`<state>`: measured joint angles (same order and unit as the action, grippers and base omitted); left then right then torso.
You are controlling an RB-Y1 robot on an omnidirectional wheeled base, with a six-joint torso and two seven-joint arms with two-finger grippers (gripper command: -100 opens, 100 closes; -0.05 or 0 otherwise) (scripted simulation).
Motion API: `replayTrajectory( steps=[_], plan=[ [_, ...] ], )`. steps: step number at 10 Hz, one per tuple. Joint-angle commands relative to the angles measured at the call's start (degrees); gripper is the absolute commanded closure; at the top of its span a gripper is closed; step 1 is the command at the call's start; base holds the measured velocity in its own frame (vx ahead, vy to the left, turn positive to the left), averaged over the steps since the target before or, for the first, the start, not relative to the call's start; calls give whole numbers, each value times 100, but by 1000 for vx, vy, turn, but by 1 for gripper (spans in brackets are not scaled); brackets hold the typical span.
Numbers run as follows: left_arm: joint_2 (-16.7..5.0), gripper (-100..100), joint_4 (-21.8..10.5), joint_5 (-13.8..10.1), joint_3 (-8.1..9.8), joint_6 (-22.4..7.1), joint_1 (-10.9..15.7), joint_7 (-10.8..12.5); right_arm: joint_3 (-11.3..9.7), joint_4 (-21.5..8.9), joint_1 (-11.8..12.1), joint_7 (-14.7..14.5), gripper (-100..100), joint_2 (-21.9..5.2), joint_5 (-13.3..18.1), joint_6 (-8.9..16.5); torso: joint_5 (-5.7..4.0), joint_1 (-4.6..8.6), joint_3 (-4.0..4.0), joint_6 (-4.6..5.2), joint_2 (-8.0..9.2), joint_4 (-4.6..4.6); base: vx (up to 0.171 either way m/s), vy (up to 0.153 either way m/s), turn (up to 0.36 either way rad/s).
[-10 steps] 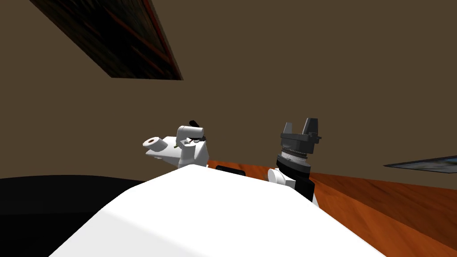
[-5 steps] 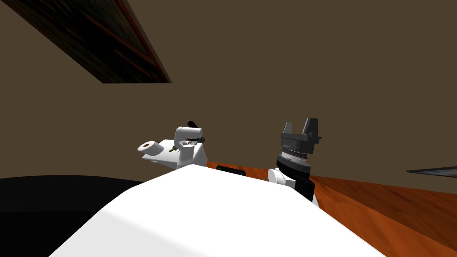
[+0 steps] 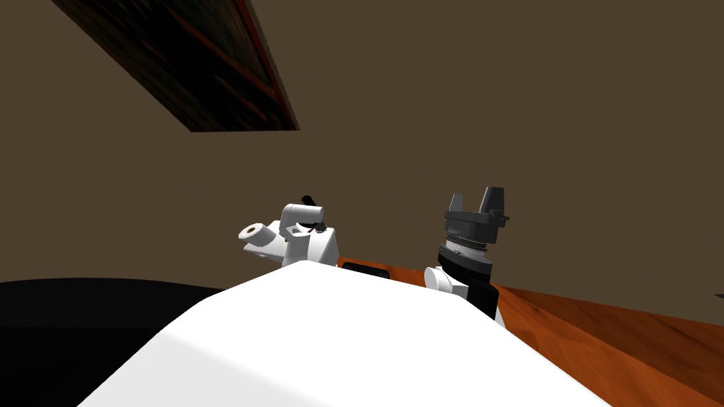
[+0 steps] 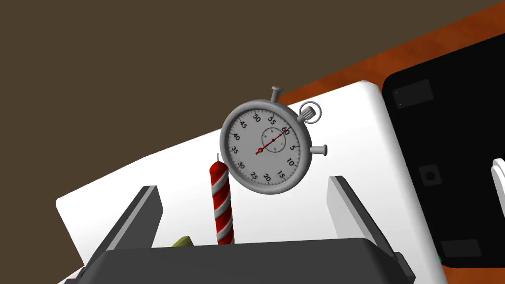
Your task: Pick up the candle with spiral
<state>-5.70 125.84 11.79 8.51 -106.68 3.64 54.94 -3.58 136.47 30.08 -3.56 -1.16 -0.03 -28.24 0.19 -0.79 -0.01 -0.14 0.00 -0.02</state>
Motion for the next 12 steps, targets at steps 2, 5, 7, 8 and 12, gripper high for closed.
replayTrajectory(
  steps=[2, 5, 7, 8, 12],
  plan=[
    [74, -100, -10, 21, -81, -364, -91, -53, 0, 0, 0, 0, 0, 0, 0, 0, -3, 13, 4, 1, 6, 2, 4, 158, 53],
    [155, -100, -73, 32, -122, -741, -202, -84, -2, 0, 0, 0, 0, 2, 0, 0, -15, 67, -3, 1, -6, -1, 34, 34, 107],
    [169, -100, -99, 32, -123, -805, -235, -88, -2, 0, -1, 0, 0, 2, 0, 0, -18, 79, 1, 4, 2, 1, 12, 10, 39],
    [169, -100, -99, 32, -123, -805, -235, -88, -2, 0, 0, 0, 0, 2, 0, 0, -18, 78, 1, 3, 1, 1, -6, -5, -21],
    [169, -100, -99, 32, -123, -805, -235, -88, -2, 0, -1, 0, 0, 2, 0, 0, -20, 86, 6, 4, 9, 3, -2, -2, -7]
  ],
)
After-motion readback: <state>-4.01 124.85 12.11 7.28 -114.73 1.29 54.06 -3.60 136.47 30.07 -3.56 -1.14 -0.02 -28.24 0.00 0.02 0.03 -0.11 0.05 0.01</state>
